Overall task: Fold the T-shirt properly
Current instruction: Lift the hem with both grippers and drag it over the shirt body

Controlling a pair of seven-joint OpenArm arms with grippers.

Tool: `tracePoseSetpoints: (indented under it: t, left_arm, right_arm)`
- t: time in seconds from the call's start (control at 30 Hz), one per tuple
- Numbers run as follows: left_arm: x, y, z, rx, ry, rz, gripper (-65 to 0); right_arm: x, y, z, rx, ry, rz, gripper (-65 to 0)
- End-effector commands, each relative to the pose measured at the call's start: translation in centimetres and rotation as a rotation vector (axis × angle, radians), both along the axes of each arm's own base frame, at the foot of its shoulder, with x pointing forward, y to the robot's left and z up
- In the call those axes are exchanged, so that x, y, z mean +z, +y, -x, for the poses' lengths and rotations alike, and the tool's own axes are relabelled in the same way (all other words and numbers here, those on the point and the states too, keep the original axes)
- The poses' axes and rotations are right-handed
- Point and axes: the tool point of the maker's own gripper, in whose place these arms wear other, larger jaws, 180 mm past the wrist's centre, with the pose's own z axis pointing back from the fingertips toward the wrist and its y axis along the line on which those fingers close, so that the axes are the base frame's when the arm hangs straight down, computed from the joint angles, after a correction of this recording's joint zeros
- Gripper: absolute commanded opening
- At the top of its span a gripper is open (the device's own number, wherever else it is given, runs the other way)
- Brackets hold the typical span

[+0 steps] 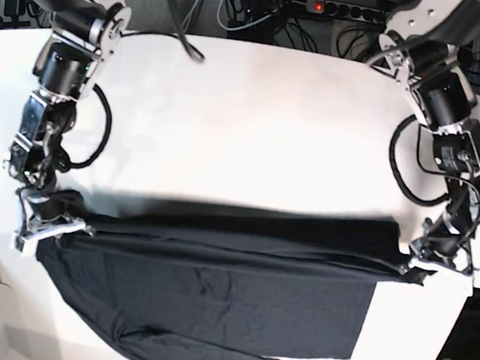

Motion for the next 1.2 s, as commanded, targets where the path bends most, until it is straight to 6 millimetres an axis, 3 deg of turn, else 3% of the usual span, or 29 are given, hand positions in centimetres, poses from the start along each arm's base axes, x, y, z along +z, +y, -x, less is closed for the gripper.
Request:
tracePoseSetpoints:
  t: [0.0, 0.13, 0.3, 0.7, 0.9, 1.17]
  left_arm:
    - [2.7, 0.1, -1.3, -0.003, -0.08, -0.014, -65.0]
    - [3.5, -0.4, -2.0, -0.003, -0.129, -0.03, -65.0]
    - [4.1, -0.6, -2.3, -0.001, -0.155, -0.037, -65.0]
    - [1.9, -1.6, -4.6, -0.023, -0.131, -0.02, -65.0]
    - [0.8, -2.4, -5.4, -0.026, -0.118, 0.002, -65.0]
    - [-0.4, -2.0, -5.6, 0.008, -0.117, 0.022, -64.7]
  right_arm:
    - [2.9, -0.4, -1.5, -0.004, -0.092, 0.024, -65.0]
    - [3.2, 1.3, -2.1, 0.046, -0.104, 0.05, -65.0]
    - [3.7, 1.7, -2.4, 0.069, -0.126, 0.076, -65.0]
    - [1.7, -1.8, -3.1, 0.024, -0.094, 0.094, -65.0]
    - [1.5, -1.7, -3.2, 0.026, -0.091, 0.09, -65.0]
    - [1.4, -1.6, -3.2, 0.026, -0.091, 0.089, -65.0]
